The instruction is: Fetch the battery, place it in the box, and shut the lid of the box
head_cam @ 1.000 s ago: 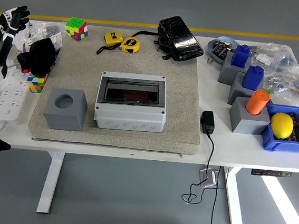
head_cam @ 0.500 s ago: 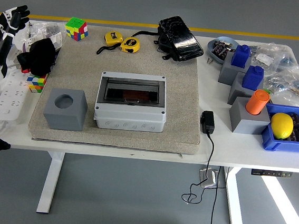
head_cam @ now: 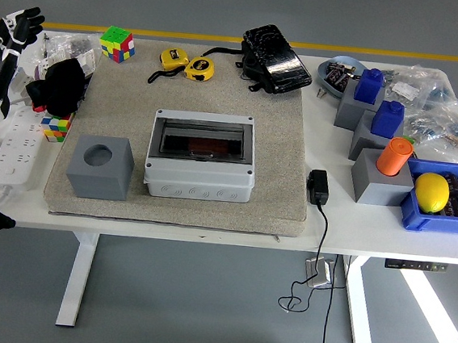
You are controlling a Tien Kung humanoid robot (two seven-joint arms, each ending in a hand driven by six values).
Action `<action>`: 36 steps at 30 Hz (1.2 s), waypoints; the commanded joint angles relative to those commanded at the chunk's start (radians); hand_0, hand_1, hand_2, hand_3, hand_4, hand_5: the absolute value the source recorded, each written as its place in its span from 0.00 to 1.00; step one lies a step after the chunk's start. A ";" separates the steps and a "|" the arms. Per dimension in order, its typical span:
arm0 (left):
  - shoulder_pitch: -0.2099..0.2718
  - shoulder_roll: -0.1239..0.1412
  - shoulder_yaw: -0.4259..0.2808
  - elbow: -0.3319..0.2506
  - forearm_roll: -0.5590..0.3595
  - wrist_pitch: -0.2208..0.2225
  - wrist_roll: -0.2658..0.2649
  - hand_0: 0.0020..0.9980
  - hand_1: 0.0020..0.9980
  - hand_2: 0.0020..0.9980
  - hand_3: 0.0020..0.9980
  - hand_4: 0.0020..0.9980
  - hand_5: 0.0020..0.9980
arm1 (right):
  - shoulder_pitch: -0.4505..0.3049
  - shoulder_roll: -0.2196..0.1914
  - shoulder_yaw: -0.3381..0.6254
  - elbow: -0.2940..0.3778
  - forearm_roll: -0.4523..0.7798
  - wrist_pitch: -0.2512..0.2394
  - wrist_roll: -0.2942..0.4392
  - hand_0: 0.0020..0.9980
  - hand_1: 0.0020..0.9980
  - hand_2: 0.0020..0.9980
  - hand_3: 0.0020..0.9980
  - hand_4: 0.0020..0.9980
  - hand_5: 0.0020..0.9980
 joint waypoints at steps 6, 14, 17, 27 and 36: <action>0.001 -0.001 -0.001 0.003 0.005 0.001 -0.007 0.85 0.84 0.79 0.79 1.00 1.00 | 0.000 0.000 0.000 0.000 0.000 0.000 0.000 0.81 0.75 0.73 0.79 1.00 1.00; 0.002 -0.003 0.000 0.001 0.010 -0.011 -0.005 0.83 0.82 0.77 0.77 1.00 1.00 | -0.001 0.000 0.000 0.000 -0.001 0.000 -0.001 0.81 0.75 0.73 0.79 1.00 1.00; 0.002 -0.003 0.001 0.001 0.011 -0.013 -0.002 0.82 0.81 0.77 0.77 1.00 1.00 | -0.001 0.000 -0.003 0.000 0.000 0.000 -0.001 0.81 0.75 0.73 0.79 1.00 1.00; 0.006 -0.002 0.002 0.001 0.015 -0.015 0.004 0.82 0.81 0.77 0.77 1.00 1.00 | -0.004 -0.001 -0.006 0.000 -0.004 -0.001 -0.005 0.81 0.75 0.73 0.79 1.00 1.00; 0.009 0.000 0.006 0.000 0.017 -0.014 0.008 0.82 0.80 0.76 0.77 1.00 1.00 | -0.006 -0.003 -0.011 0.000 -0.003 -0.002 -0.006 0.81 0.75 0.73 0.79 1.00 1.00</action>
